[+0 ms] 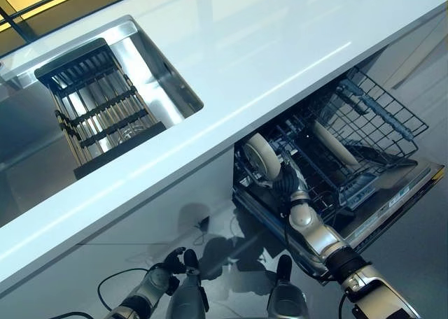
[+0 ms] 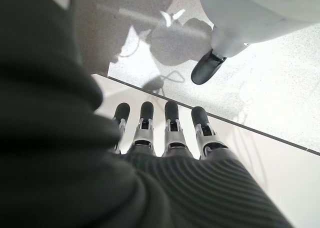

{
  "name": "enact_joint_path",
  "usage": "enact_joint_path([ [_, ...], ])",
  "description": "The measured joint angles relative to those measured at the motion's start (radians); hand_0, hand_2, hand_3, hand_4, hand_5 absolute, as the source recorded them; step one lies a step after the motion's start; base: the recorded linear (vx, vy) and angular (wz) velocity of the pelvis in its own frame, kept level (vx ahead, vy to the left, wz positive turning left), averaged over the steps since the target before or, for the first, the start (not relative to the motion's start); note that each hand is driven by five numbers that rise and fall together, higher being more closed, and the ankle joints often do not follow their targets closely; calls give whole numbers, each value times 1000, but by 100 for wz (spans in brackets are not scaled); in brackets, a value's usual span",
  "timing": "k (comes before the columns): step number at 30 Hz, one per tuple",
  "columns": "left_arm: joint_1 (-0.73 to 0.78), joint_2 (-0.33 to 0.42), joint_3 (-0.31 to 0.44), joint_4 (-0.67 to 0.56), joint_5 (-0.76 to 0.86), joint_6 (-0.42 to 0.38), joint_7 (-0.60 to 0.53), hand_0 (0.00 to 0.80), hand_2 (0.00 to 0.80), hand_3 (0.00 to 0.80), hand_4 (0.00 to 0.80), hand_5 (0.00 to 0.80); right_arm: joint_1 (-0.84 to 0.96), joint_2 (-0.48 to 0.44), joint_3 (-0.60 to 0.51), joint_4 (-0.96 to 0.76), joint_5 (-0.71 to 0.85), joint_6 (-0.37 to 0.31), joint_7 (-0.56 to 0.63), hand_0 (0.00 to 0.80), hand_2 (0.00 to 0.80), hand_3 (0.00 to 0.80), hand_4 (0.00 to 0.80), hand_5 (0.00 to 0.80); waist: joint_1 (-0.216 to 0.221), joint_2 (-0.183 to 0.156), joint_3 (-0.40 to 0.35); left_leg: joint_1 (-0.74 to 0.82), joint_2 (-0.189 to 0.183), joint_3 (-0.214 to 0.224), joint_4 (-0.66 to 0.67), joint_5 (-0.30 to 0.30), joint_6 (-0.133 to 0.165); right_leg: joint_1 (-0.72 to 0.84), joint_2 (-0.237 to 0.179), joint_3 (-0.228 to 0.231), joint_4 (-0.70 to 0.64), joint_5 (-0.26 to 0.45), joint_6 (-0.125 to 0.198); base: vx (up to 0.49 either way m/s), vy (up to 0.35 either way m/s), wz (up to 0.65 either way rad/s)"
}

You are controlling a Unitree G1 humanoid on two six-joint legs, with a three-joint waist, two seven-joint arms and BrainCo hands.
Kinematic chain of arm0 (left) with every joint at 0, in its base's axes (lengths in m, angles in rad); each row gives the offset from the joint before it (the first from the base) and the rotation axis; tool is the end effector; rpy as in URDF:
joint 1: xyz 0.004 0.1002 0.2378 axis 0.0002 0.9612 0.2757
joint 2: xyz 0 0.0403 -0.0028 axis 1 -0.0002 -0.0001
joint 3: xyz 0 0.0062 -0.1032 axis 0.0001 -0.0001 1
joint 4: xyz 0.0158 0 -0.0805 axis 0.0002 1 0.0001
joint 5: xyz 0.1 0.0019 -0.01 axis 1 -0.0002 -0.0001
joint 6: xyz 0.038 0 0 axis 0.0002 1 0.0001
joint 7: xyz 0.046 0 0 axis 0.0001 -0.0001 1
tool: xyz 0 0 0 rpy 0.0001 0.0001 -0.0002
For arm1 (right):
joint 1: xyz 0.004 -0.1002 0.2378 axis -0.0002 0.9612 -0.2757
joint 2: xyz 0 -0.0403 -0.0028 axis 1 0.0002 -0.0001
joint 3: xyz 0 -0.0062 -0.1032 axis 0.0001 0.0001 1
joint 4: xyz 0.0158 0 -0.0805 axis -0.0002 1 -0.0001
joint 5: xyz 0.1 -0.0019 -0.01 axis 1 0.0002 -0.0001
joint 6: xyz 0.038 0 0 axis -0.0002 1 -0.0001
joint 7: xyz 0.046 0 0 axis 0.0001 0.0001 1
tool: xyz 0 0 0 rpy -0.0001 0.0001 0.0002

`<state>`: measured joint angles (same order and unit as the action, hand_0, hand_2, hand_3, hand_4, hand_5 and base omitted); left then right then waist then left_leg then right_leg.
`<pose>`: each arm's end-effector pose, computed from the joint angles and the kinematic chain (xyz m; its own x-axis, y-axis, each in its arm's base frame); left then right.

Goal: Take plates into dishwasher

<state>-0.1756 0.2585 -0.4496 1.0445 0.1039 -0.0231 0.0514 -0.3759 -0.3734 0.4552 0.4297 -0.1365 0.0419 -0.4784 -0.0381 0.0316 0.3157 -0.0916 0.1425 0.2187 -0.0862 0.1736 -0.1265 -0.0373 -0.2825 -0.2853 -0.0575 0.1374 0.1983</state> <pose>0.1568 0.1887 -0.0892 0.6348 0.0110 -0.7726 0.4673 0.7908 0.3953 0.2603 -0.1522 0.0332 0.9958 -0.0759 0.0511 0.0910 0.7658 -0.6366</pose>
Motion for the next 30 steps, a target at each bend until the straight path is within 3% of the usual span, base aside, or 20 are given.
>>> enact_joint_path([
  [9,4,0,0,0,0,0,0,0,0,0,0,0,0,0,-15,-57,0,-3,-51,0,0,0,0,0,1,0,0,3,0,0,0,-1,-1,3,0,0,0,0,0,0,0,0],
  [23,14,0,3,-1,0,14,10,0,0,0,0,0,21,-11,-67,-167,25,-73,-92,0,0,0,0,0,-2,-1,1,14,4,4,0,-2,-3,11,4,2,-1,1,-1,0,0,0],
  [30,27,6,41,-1,0,16,16,0,0,0,0,0,116,-34,-143,-314,90,-119,-69,0,0,0,0,0,-7,-32,4,31,13,21,0,-6,-5,17,10,11,-1,3,-5,-10,-19,-6],
])
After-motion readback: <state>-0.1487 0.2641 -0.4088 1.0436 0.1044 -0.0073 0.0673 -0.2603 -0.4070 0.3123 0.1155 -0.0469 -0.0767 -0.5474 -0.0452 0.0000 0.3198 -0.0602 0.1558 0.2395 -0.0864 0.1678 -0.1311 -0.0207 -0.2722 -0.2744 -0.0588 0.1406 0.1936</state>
